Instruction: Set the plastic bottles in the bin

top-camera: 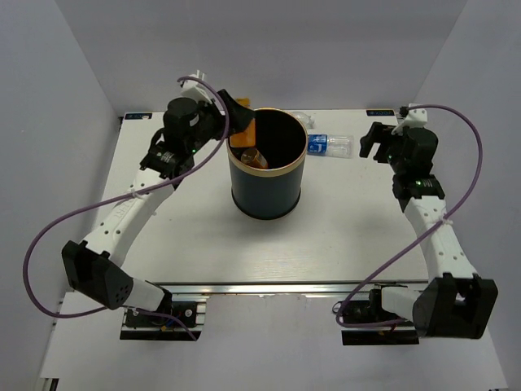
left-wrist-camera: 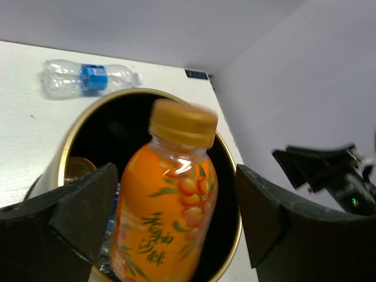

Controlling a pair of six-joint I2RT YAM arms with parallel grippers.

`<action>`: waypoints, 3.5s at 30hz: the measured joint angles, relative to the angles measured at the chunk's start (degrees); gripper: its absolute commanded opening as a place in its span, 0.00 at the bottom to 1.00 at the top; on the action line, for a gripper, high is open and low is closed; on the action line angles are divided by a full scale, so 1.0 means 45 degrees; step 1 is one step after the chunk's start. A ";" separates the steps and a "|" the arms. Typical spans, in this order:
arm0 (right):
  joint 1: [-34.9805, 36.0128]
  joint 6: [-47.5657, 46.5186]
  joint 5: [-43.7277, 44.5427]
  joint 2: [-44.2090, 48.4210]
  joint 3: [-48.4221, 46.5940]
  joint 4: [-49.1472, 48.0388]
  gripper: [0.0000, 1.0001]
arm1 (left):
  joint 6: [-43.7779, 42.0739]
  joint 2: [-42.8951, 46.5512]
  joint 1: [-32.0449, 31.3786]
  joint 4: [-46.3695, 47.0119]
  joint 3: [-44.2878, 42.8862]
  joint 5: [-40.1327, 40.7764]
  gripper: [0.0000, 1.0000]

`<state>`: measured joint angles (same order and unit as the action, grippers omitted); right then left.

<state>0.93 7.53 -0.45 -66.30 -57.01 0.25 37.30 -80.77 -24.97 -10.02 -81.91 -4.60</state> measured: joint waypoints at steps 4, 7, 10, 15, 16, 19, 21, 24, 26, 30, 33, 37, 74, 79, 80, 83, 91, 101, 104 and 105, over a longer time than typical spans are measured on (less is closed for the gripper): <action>-0.0039 -0.1297 -0.1554 -0.1817 -0.1209 0.0092 0.89 | -0.0850 -0.0350 -0.0714 -0.0495 -0.0583 -0.0039 0.98; -0.0034 -0.2739 -0.2647 -0.3099 -0.2263 0.0185 0.89 | -0.1467 -0.0544 -0.0986 -0.0865 -0.1253 -0.0068 0.98; -0.0034 -0.4716 -0.3779 -0.4537 -0.3735 0.0801 0.89 | -0.1967 -0.1093 -0.1015 -0.1413 -0.2467 0.0044 0.98; -0.0039 -0.8335 -0.5625 -0.7703 -0.7834 0.3405 0.89 | -0.2686 -0.2210 -0.1010 -0.2555 -0.4823 0.1258 0.98; -0.0034 -0.9039 -0.5955 -0.8369 -0.8694 0.3959 0.89 | -0.2807 -0.2327 -0.1005 -0.2701 -0.5100 0.1627 0.98; -0.0034 -1.0807 -0.6615 -1.0297 -1.1123 0.5829 0.89 | -0.3007 -0.2327 -0.0835 -0.3050 -0.5314 0.2686 0.98; -0.0019 -1.1740 -0.6664 -1.1419 -1.2463 0.6902 0.89 | -0.2939 -0.2220 -0.0350 -0.3075 -0.5100 0.2895 0.98; 0.0112 -1.2978 -0.6314 -1.2769 -1.3882 0.8126 0.89 | -0.2560 -0.1724 0.1195 -0.3002 -0.3891 0.3031 0.98; 0.0223 -1.3906 -0.5921 -1.3294 -1.4154 0.8791 0.90 | -0.2181 -0.1287 0.2429 -0.2628 -0.2599 0.3463 0.98; 0.0690 -1.5038 -0.4663 -1.3741 -1.3993 0.9394 0.90 | -0.1559 -0.0821 0.4095 -0.2239 -0.0374 0.4124 0.98; 0.1185 -1.5227 -0.3555 -1.4144 -1.3984 0.9243 0.89 | -0.1219 -0.0777 0.4318 -0.2089 0.0685 0.4182 0.98; 0.1753 -1.5004 -0.2157 -1.5348 -1.3988 0.8296 0.89 | -0.1020 -0.0782 0.4323 -0.2127 0.1069 0.4216 0.98; 0.2147 -0.7014 -0.7111 -0.4376 -0.9442 0.3172 0.44 | -0.0986 0.1423 0.4619 -0.1758 0.3128 0.3769 0.98; 0.3599 -0.4420 -1.0180 -0.3740 -0.9350 0.1234 0.50 | -0.1088 0.1423 0.4619 -0.1768 0.3458 0.3546 0.98; 0.4104 -0.4158 -1.0506 -0.3832 -0.9350 0.1151 0.50 | -0.1103 0.1423 0.4619 -0.1802 0.3492 0.3512 0.98; 0.5221 -0.3594 -1.1123 -0.4265 -0.9175 0.1015 0.60 | -0.1180 0.1428 0.4619 -0.1870 0.3541 0.3492 0.98; 0.5430 -0.1914 -1.1822 -0.6363 -0.9199 0.0763 0.89 | -0.1234 0.1734 0.4619 -0.2055 0.4167 0.3347 0.98; 0.5377 -0.2472 -1.1176 -0.7237 -1.0778 0.1632 0.89 | -0.1462 0.2011 0.4619 -0.2152 0.4197 0.3555 0.98; 0.5202 -0.2832 -1.0292 -0.7252 -1.1239 0.1690 0.89 | -0.1520 0.1996 0.4619 -0.2103 0.4197 0.3565 0.98; 0.5061 -0.2871 -0.9991 -0.7315 -1.1511 0.1744 0.89 | -0.1520 0.1987 0.4619 -0.2050 0.4197 0.3560 0.98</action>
<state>23.70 -5.39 -45.41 -99.22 -108.81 8.10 30.46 -71.83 -4.19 -19.25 -63.02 11.42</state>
